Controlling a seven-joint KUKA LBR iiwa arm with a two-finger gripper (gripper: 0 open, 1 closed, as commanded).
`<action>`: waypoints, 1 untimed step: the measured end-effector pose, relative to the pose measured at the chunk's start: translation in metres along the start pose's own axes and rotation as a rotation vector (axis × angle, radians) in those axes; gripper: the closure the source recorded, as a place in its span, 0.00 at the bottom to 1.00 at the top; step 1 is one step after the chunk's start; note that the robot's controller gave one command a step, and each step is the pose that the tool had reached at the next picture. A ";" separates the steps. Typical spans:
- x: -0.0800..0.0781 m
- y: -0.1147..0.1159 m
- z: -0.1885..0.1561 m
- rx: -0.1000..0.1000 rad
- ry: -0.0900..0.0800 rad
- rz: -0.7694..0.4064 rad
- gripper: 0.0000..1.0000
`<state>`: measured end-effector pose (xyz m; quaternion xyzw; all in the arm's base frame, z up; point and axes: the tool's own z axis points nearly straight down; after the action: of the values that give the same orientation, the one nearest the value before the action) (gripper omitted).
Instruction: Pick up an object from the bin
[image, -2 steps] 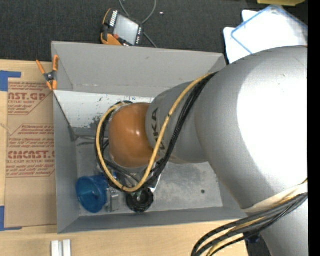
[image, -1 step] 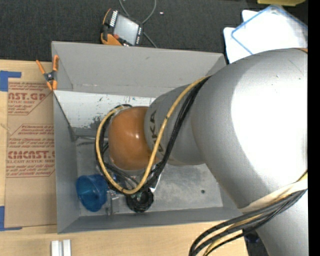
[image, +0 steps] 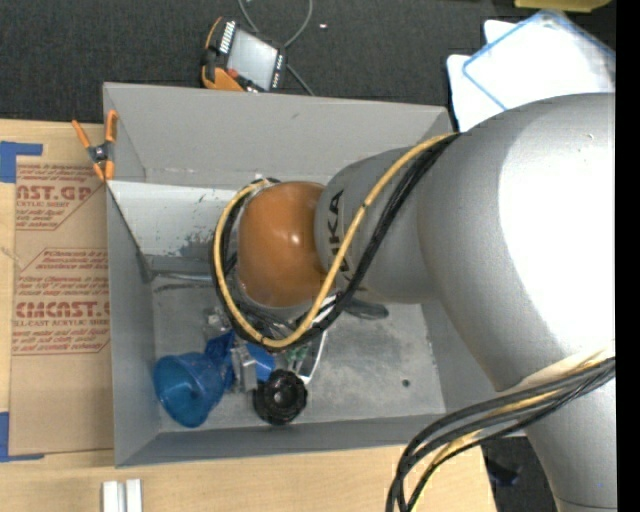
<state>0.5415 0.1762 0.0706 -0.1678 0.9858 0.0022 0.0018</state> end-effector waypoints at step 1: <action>0.000 0.000 0.000 0.000 0.000 0.000 1.00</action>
Offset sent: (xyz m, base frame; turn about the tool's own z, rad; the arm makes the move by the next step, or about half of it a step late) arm -0.0120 -0.0139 0.0104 0.0074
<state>0.5416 0.1763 0.0707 -0.1678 0.9858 0.0024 0.0020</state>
